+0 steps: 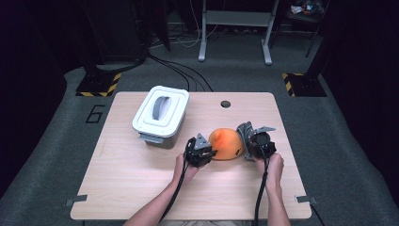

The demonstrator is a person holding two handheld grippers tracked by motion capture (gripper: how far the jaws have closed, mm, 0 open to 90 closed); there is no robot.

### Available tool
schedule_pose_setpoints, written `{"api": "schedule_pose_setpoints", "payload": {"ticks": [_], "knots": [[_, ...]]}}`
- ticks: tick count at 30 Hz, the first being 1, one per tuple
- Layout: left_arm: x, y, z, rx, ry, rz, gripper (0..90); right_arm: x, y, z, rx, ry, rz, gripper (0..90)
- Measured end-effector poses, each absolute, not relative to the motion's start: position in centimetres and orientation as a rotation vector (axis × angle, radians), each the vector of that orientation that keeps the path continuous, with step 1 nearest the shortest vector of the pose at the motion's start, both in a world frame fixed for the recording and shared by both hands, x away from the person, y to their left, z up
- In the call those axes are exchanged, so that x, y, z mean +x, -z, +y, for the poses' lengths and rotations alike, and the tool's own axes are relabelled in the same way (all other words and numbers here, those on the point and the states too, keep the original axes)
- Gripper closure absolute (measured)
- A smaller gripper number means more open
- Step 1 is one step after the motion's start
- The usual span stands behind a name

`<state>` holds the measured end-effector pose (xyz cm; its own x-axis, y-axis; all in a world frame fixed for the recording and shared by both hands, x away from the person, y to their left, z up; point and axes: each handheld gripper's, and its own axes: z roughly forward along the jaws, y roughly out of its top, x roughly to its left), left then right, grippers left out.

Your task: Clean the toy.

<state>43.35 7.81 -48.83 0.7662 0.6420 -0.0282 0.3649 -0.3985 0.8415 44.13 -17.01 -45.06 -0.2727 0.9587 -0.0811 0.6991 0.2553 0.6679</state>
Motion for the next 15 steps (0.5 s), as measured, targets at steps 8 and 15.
{"api": "schedule_pose_setpoints", "payload": {"ticks": [8, 15], "knots": [[43.3, 48.9, 7.8, 2.027, -0.378, 0.754, 73.9, 43.0, 40.9, -13.2, 1.298, -0.797, 2.060, 71.6], [43.5, 49.0, 7.7, 2.024, -0.383, 0.752, 70.8, 44.7, 42.6, -11.9, 1.318, -0.744, 2.147, 73.9]]}}
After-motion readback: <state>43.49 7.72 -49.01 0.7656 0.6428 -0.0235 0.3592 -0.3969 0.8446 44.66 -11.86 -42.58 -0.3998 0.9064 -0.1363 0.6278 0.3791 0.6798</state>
